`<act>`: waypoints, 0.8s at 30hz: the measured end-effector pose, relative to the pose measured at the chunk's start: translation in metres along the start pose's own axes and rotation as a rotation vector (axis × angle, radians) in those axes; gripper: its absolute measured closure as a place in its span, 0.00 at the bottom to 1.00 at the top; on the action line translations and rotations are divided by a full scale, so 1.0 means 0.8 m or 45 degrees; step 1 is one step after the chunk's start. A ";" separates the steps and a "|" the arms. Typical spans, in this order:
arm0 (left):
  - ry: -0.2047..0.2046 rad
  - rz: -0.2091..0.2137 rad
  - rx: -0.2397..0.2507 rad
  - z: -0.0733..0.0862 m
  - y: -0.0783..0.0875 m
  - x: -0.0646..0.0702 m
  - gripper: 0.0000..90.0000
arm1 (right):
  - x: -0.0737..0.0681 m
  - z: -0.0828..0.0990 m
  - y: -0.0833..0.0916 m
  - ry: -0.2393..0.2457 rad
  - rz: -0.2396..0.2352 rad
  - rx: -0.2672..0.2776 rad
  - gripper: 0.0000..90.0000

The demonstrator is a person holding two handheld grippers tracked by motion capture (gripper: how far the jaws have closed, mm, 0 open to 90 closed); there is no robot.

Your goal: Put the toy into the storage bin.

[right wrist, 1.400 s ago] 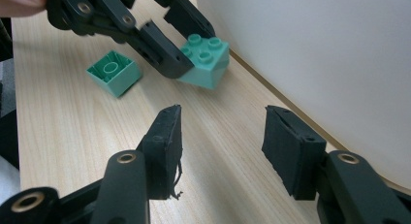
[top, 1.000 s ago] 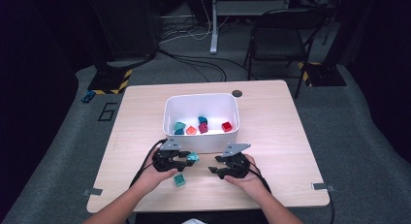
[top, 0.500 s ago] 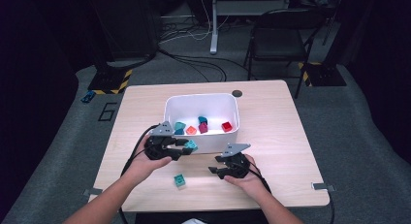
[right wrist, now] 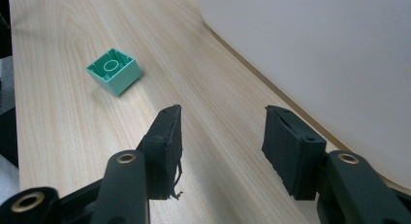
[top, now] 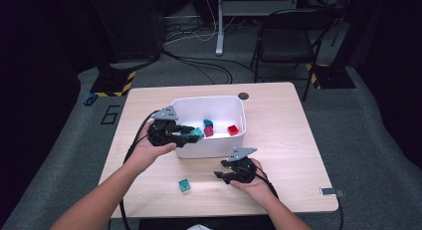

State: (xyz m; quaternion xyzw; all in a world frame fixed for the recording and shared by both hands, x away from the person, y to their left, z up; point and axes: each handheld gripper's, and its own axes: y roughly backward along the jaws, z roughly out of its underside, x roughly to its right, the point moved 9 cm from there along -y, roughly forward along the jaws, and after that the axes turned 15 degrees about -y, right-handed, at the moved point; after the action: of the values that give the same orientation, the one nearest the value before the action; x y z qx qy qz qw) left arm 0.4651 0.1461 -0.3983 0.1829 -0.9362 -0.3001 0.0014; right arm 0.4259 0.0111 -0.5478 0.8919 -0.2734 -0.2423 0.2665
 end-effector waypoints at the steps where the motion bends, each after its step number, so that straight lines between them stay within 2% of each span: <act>1: -0.001 0.005 0.000 -0.002 0.000 -0.002 0.65 | 0.000 0.000 0.000 0.001 0.001 0.000 0.53; 6: -0.022 0.000 -0.008 -0.015 -0.007 -0.016 0.65 | 0.001 0.000 0.000 -0.002 0.000 -0.001 0.53; 12: -0.016 -0.021 -0.008 -0.031 -0.019 -0.036 0.65 | 0.001 0.002 0.000 -0.005 0.000 -0.009 0.53; 18: -0.024 -0.041 -0.023 -0.041 -0.033 -0.055 0.65 | 0.003 0.001 0.000 -0.012 0.002 -0.001 0.53; 24: -0.019 -0.039 -0.021 -0.046 -0.047 -0.069 0.65 | 0.004 0.002 0.000 -0.011 0.004 -0.008 0.53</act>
State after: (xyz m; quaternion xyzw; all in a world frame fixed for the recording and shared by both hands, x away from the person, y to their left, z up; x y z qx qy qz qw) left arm 0.5338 0.1162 -0.3836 0.1948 -0.9308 -0.3093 -0.0086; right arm 0.4271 0.0089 -0.5501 0.8896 -0.2750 -0.2467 0.2684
